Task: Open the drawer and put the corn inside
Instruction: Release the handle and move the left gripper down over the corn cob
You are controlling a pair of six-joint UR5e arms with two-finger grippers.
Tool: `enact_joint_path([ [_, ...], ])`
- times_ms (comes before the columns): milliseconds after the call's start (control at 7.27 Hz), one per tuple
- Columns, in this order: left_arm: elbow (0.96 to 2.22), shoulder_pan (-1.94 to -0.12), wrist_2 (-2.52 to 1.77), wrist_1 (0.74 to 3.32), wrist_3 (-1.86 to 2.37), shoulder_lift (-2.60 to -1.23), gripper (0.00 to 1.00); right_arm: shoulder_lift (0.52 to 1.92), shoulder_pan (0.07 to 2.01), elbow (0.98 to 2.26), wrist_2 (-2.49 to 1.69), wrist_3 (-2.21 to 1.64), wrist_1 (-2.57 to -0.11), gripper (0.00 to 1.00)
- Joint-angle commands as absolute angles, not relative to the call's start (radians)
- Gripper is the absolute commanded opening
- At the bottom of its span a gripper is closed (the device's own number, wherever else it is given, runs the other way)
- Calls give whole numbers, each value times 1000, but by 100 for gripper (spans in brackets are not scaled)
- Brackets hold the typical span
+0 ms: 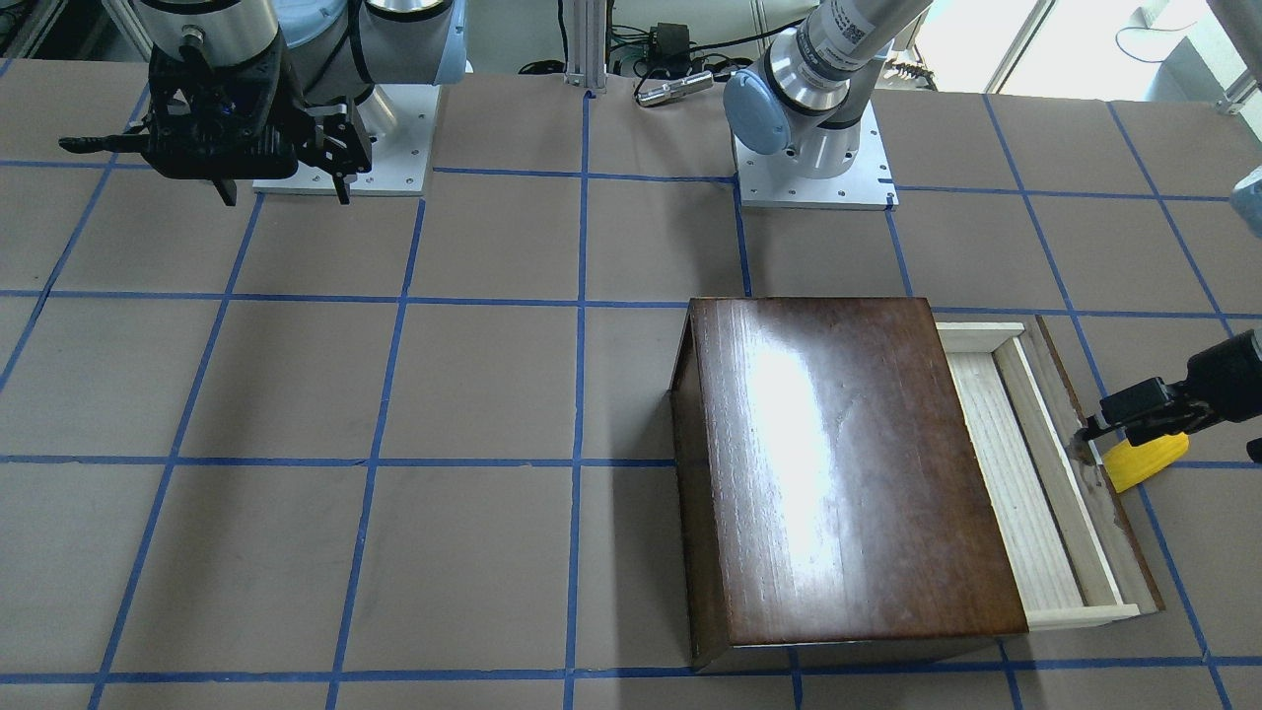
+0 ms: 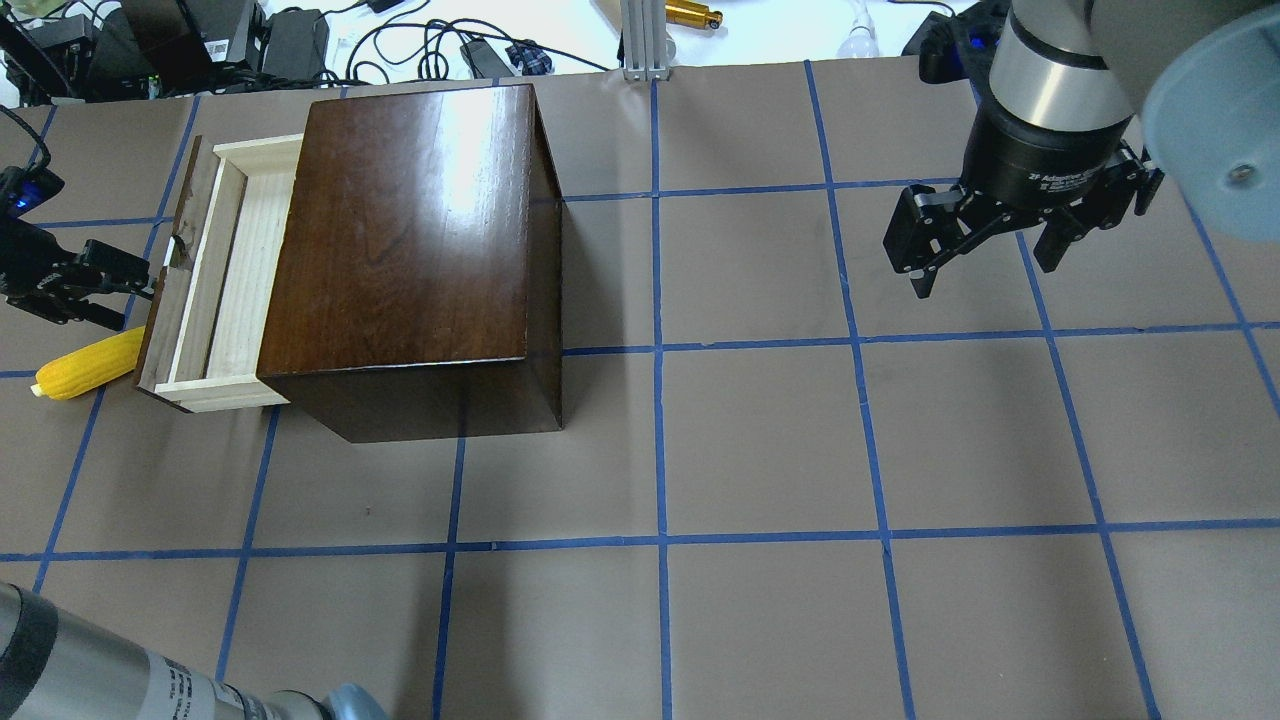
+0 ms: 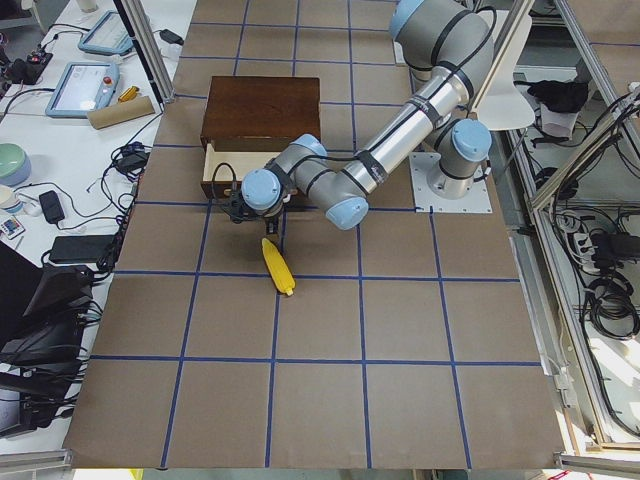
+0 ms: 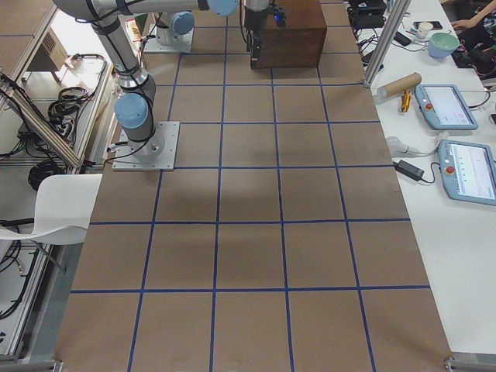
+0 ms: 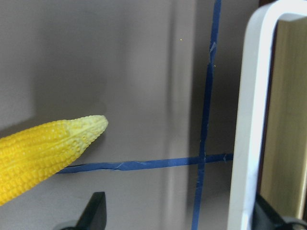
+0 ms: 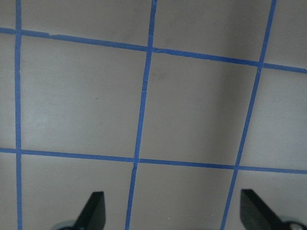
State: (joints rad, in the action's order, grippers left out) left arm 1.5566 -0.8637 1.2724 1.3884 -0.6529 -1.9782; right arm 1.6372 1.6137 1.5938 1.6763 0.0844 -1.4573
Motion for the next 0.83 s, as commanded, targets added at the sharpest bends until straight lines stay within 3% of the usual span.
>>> enact_joint_path([
  [0,1497,-868,1319,1429,-652,-1951,100,1638,1614,1594,1677,84,-1457,100],
  [688,1465,-868,1597,1308,-865,-2017,100,1637,1614,1594,1677,84,-1457,100],
])
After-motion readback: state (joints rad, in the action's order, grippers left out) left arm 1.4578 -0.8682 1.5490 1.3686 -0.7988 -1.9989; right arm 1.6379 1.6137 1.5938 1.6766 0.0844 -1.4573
